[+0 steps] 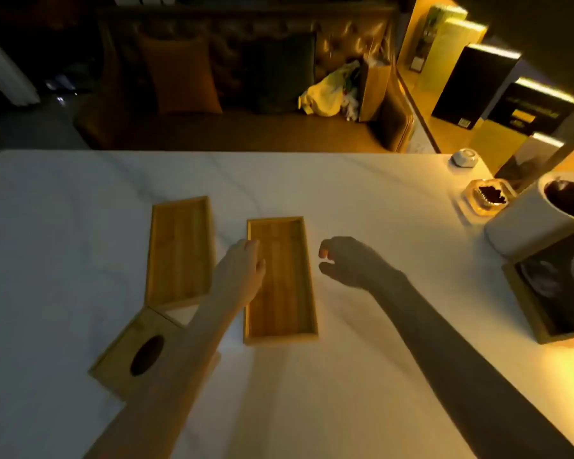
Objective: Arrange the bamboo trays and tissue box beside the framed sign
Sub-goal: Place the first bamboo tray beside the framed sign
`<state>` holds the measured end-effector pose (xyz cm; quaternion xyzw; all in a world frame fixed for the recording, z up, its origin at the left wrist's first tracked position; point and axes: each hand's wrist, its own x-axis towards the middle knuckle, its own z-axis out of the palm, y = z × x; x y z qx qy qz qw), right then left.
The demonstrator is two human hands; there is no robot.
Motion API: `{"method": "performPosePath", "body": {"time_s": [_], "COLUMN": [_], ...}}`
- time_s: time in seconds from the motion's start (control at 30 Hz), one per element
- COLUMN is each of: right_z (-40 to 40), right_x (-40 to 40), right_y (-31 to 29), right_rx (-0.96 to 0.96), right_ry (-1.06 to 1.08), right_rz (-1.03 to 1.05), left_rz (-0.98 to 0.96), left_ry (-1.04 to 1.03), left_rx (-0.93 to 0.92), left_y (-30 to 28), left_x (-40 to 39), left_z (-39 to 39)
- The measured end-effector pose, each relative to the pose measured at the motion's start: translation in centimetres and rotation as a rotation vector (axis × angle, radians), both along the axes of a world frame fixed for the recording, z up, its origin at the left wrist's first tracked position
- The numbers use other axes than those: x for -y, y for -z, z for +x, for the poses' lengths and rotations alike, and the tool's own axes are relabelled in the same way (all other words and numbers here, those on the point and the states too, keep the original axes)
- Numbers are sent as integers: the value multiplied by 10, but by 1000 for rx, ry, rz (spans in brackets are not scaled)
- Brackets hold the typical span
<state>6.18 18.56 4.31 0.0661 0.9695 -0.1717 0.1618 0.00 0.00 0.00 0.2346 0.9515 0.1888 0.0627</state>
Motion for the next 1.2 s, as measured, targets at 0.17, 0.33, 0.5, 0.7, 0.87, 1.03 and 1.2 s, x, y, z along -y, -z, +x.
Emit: {"method": "performPosePath", "body": {"time_s": [0.17,0.33,0.5,0.7,0.87,1.03,1.2], "right_z": [15,32,42,42,38,36,32], "right_x": [28,46,55,53,53,53,45], "right_y": [60,114,145,141,134,122,98], "right_rx": [-47,-55,-24,-13,20,-4,34], "right_ry": [208,362,389,395,409,507,568], "right_rz": [-131,-123,-92,-132,-202,-351,-496], "left_rz": [-15,39,-2,130,187,248,431], "left_ry": [-136,-247,-323,-361,-372,-364,-444], "left_rx": [-38,89,123,188,261,299,468], "left_y": [61,96,107,114,107,98,76], "left_x": [9,15,18,22,22,26,29], "left_z": [20,40,50,50,46,40,34]}}
